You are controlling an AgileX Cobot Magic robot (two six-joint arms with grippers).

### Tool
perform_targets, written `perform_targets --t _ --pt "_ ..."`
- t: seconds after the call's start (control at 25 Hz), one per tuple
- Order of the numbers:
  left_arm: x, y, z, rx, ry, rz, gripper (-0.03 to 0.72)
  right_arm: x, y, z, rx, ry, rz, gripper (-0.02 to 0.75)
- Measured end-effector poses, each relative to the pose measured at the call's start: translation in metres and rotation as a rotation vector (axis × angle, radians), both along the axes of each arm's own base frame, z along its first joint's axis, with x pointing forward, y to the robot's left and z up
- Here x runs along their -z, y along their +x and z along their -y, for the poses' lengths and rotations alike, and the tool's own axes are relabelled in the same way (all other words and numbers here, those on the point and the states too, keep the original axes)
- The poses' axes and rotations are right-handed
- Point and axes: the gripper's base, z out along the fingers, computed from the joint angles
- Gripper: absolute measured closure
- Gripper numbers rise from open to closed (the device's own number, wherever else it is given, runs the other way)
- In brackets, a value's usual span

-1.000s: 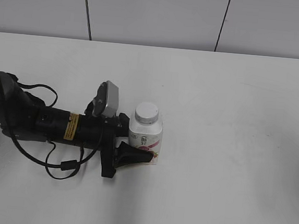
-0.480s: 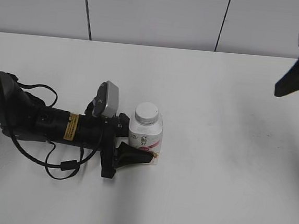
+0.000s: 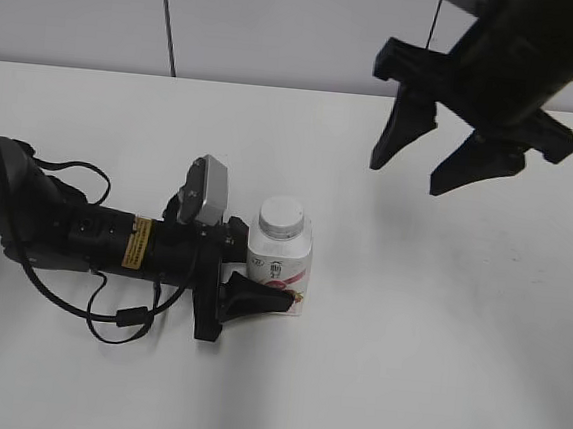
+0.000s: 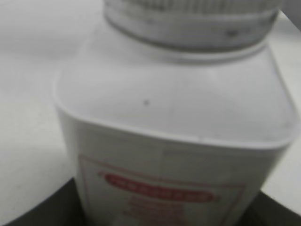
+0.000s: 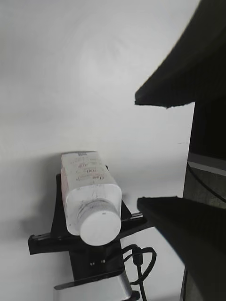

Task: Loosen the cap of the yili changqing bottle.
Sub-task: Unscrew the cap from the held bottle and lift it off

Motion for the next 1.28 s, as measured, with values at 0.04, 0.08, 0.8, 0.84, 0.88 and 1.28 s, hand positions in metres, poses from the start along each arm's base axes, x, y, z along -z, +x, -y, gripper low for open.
perform_targets --t 0.04,0.08,0.8,0.84,0.88,1.28 --pt "0.000 0.000 0.000 0.000 0.001 0.000 0.277 0.003 0.003 -0.008 -0.008 -0.001 -0.009 0.258" --pt "0.000 0.000 0.000 -0.002 0.001 0.000 0.277 0.006 0.006 -0.015 -0.014 -0.003 -0.018 0.258" --pt "0.000 0.000 0.000 -0.003 0.002 -0.001 0.277 0.048 0.037 -0.103 -0.081 -0.076 -0.127 0.259" --pt "0.000 0.000 0.000 -0.003 0.002 -0.001 0.277 0.050 0.037 -0.103 -0.080 -0.084 -0.138 0.259" --pt "0.000 0.000 0.000 -0.003 0.002 -0.001 0.277 0.052 0.037 -0.102 -0.077 -0.092 -0.150 0.259" --pt "0.000 0.000 0.000 -0.003 0.002 -0.001 0.277 0.064 0.032 -0.113 -0.089 -0.119 -0.173 0.259"
